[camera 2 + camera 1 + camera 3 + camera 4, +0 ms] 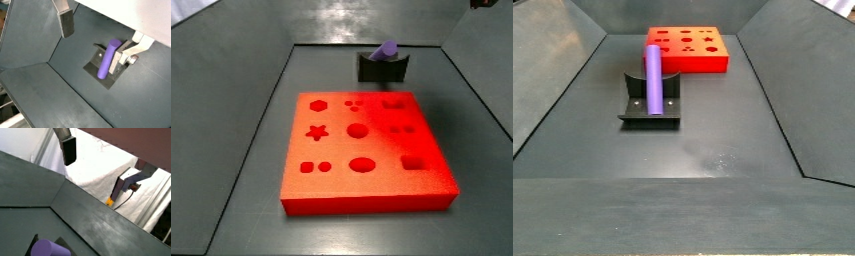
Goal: Pick up the round object. Move up. Place the round object on the fixture. Regrasp the round object. Move to above the board. Insert the round object.
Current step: Regrasp the round object.
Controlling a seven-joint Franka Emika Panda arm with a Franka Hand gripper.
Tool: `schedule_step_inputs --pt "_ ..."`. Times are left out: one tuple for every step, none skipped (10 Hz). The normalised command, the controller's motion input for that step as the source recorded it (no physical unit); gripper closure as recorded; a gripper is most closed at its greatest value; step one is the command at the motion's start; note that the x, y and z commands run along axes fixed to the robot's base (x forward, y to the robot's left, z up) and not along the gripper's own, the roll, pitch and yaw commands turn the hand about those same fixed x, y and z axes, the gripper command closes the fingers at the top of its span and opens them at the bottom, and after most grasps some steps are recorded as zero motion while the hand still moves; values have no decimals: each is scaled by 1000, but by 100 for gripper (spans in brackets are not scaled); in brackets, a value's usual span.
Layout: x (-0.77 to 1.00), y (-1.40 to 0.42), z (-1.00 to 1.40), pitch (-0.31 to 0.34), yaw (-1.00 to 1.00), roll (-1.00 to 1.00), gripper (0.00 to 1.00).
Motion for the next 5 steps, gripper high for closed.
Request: schedule_step_inputs --pt "83 -39 -1 61 254 188 0" --pt "82 -50 -4 19 232 163 0" --pt "86 -52 -3 13 214 158 0" --pt "35 43 -1000 -87 254 164 0" --pt "40 43 -1000 -104 208 159 0"
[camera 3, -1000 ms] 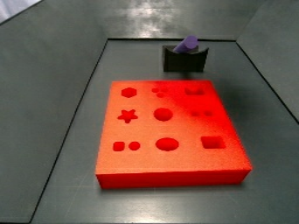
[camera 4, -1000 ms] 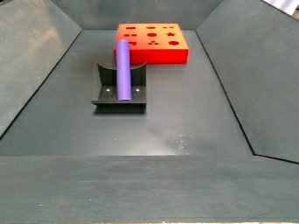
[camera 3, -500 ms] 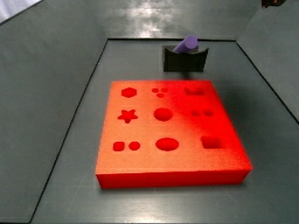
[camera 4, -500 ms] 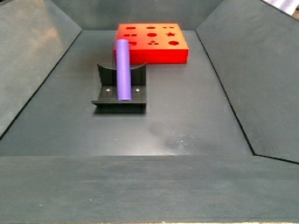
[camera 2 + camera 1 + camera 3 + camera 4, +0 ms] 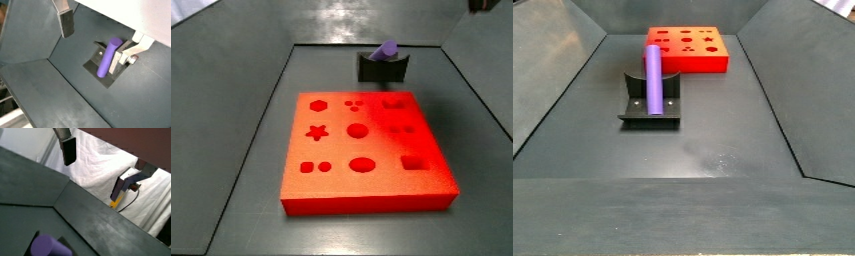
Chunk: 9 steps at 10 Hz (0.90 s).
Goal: Pick up the round object. Move up. Place the round object on the fixture. Regrasp the round object. Move to above the board. Insert the round object.
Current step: Regrasp the round object.
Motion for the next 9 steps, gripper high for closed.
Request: schedule_step_inputs --pt "50 40 -1000 -142 152 142 0" --pt "56 37 -1000 -163 102 115 0" --pt "62 37 -1000 -175 55 94 0" --pt "63 35 -1000 -171 -1 79 0" --pt "65 33 -1000 -163 -35 70 0" --pt "65 33 -1000 -144 -62 64 0" --pt "65 32 -1000 -121 -83 60 0" --pt "63 29 -954 -88 -96 51 0" --pt "53 22 -774 -61 -96 49 0"
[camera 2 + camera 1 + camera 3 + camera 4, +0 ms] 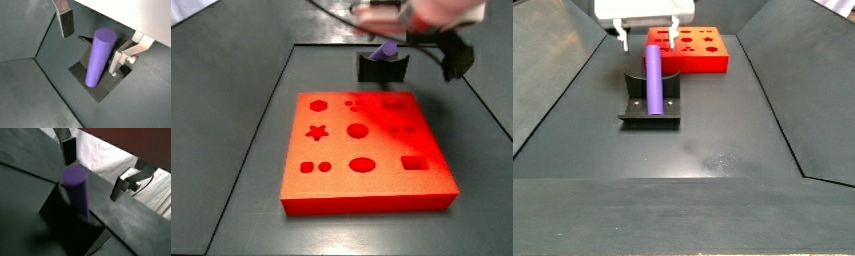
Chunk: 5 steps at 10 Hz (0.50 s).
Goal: Pick up the round object. Move up. Place the round object on the fixture. Regrasp the round object. Move to above the board. Insert the round object.
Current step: Regrasp the round object, then move to above the board.
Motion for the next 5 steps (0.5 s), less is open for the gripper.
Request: schedule_step_inputs --pt "50 17 -659 -48 -94 46 0" --pt "44 10 -426 -15 -78 45 0" --pt "46 6 -199 14 -60 44 0" --pt "0 0 0 0 0 0 100" --pt "-107 -10 1000 -353 207 156 100"
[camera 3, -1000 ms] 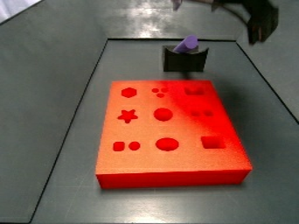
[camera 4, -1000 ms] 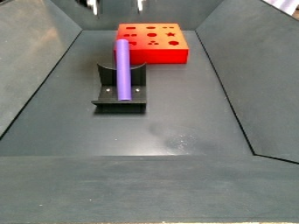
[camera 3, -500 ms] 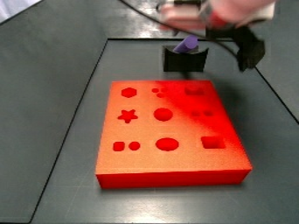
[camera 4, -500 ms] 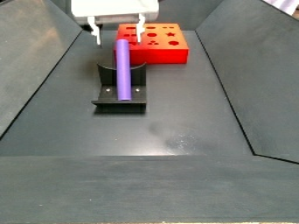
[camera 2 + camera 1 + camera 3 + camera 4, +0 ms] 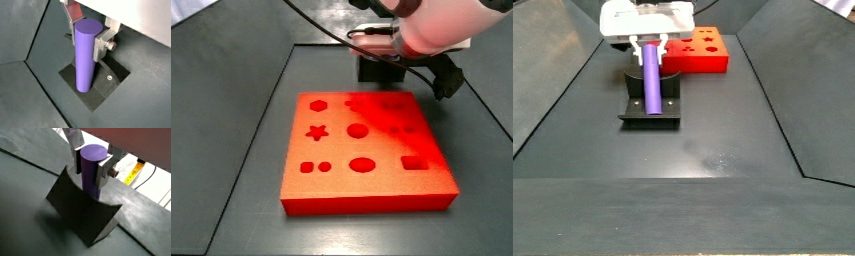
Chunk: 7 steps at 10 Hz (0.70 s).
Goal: Pick up the round object. Move up. Place the round object on the fixture. Regrasp the round object. Move to above the board. Insert the round object.
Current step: Move to above the board.
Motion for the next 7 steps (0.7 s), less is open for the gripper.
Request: schedule_step_inputs --pt "-111 -15 1000 -358 168 137 100" --pt "-116 -15 1000 -364 102 111 100" --pt "-117 -8 1000 -364 5 75 100" --pt "-119 -10 1000 -334 -96 52 100" --pt "-120 -11 1000 -298 -157 46 100" --pt "-122 -7 1000 -255 -202 40 100" --pt "-126 -1 997 -194 -249 31 100"
